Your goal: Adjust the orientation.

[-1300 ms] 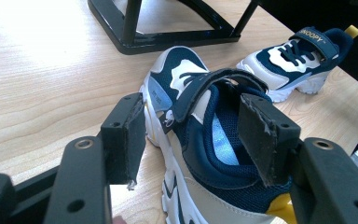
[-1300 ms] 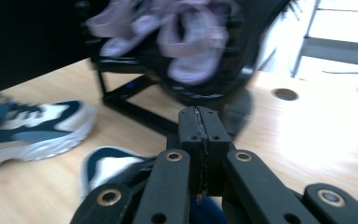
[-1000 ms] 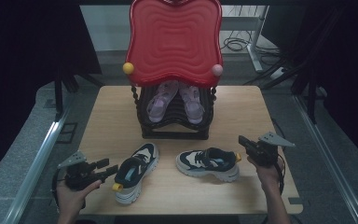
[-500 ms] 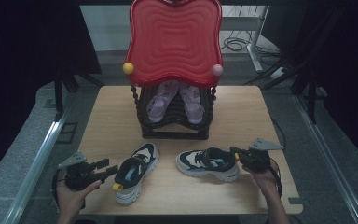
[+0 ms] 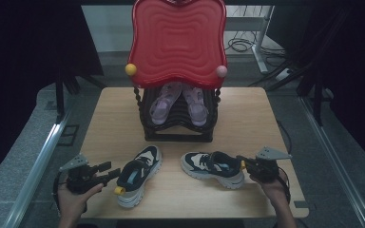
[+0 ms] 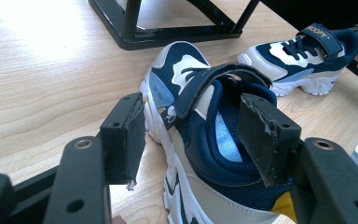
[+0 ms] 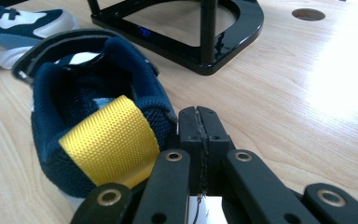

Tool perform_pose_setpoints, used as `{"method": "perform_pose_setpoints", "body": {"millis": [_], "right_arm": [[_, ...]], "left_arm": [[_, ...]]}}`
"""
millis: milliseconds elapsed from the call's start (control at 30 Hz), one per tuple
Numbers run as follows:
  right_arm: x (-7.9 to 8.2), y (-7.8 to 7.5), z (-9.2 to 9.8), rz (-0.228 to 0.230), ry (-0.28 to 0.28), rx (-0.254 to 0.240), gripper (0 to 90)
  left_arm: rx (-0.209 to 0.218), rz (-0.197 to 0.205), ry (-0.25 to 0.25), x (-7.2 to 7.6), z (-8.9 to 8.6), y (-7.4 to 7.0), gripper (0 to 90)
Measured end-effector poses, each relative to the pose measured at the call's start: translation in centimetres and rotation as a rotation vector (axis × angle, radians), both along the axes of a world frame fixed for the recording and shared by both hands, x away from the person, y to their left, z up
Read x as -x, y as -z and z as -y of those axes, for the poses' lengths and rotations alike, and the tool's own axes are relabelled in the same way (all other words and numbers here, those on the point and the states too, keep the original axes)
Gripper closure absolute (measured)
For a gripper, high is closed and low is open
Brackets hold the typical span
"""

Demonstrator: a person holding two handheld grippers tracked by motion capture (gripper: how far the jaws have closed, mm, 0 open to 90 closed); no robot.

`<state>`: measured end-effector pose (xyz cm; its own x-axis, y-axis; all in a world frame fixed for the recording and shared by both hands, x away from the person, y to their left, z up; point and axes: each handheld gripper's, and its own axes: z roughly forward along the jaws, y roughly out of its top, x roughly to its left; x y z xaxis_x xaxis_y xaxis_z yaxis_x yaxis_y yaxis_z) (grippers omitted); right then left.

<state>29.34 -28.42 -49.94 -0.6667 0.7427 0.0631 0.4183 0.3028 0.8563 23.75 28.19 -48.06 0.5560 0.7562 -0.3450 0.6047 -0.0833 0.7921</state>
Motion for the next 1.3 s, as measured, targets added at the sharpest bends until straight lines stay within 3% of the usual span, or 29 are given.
{"method": "perform_pose_setpoints", "body": {"millis": [667,1033,1300], "right_arm": [[4.8,-0.3,-0.7,0.013,-0.011,0.013,89.9],[5.0,0.1,-1.6,0.002,-0.044,0.026,89.8],[4.7,0.6,-1.4,-0.004,-0.022,0.019,89.7]], "left_arm": [[-0.002,-0.004,0.007,0.0,0.0,0.0,41.4],[-0.005,-0.012,0.013,-0.2,0.2,0.2,41.1],[-0.005,-0.012,0.014,-0.2,0.2,0.2,41.1]]}}
